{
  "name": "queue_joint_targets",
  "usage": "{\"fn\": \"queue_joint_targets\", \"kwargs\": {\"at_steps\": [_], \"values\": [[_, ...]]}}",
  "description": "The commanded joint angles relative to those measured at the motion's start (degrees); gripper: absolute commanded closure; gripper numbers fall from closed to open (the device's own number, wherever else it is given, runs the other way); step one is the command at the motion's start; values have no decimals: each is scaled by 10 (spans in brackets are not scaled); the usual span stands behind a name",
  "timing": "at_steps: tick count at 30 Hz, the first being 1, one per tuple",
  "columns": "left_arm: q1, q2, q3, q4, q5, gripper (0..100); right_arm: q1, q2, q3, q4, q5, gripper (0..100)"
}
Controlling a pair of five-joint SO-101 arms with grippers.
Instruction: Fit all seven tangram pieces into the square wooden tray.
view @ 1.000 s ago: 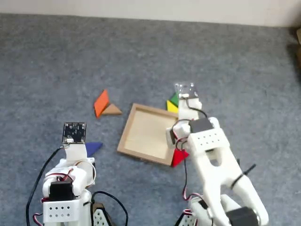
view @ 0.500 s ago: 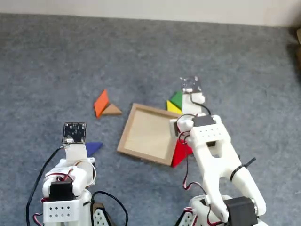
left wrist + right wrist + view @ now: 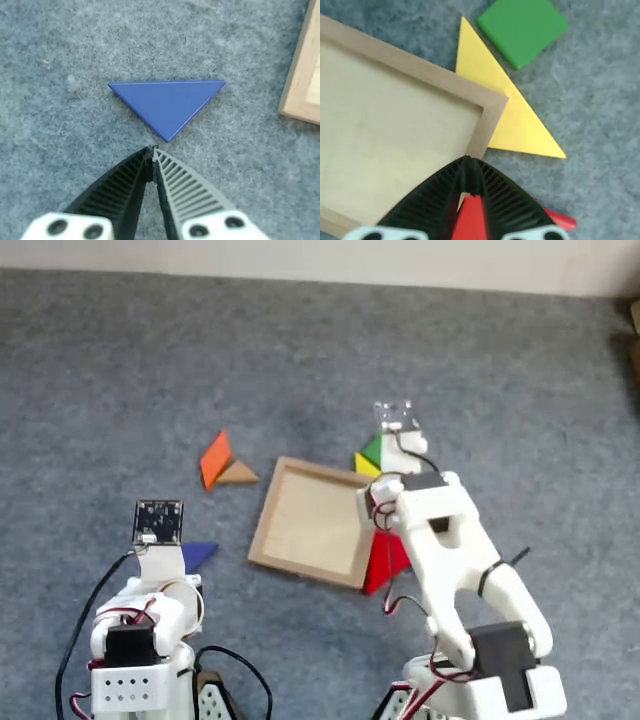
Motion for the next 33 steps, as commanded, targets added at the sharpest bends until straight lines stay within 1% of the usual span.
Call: {"fn": "queue_joint_targets", "kwargs": {"at_steps": [1,7,14,17,23,27,29,31,33], "values": [[-7,-20,12,3,-4,994,-9,15,-40,-9,6,995],[-7,-20,12,3,-4,994,-63,31,-46,-9,6,995],[-7,-20,12,3,-4,994,-65,23,-46,3,9,995],[-7,-20,12,3,-4,994,-65,-36,-46,49,8,995],[-7,-20,12,3,-4,994,-65,-226,-46,131,7,995],[-7,-20,12,3,-4,994,-65,-320,-42,149,6,995],[-7,-20,12,3,-4,994,-61,-335,-41,153,9,994],[-7,-20,12,3,-4,994,-45,-326,-45,170,10,964],[-7,-20,12,3,-4,994,-25,-293,-47,196,10,890]]}}
